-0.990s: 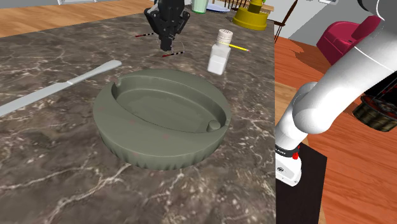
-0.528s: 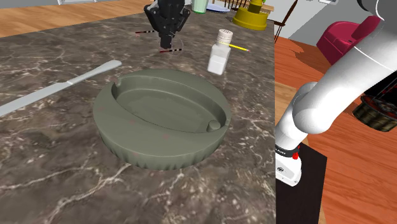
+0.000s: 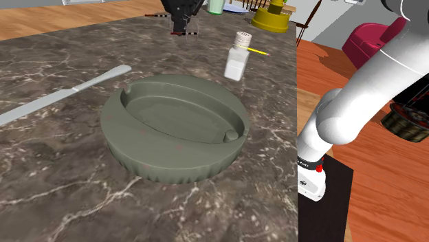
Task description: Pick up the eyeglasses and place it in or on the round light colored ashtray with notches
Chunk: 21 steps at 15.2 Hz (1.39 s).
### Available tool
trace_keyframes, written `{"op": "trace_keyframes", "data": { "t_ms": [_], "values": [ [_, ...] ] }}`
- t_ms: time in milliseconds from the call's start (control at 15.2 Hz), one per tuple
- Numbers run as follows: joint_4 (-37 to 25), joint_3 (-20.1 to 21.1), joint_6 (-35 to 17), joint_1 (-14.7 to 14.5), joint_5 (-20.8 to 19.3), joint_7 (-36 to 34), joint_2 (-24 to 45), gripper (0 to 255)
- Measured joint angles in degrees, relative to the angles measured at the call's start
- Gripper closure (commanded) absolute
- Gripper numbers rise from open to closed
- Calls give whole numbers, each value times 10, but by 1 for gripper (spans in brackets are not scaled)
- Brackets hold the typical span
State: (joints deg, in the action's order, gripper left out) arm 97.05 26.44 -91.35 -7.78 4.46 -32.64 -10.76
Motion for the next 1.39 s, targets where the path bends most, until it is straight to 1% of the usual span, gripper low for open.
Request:
{"op": "trace_keyframes", "data": {
  "t_ms": [594,792,924,990,1056,1188,1386],
  "values": [
    [-106,6,76,0,-14,-12,33,255],
    [-104,19,82,-10,-10,-35,23,255],
    [-83,29,79,-19,1,-54,2,255],
    [-84,37,80,-24,1,-67,1,255],
    [-72,43,77,-29,7,-78,-9,255],
    [-78,59,83,-39,9,-104,-10,255],
    [-70,86,82,-55,18,-147,-23,255]
  ]
}}
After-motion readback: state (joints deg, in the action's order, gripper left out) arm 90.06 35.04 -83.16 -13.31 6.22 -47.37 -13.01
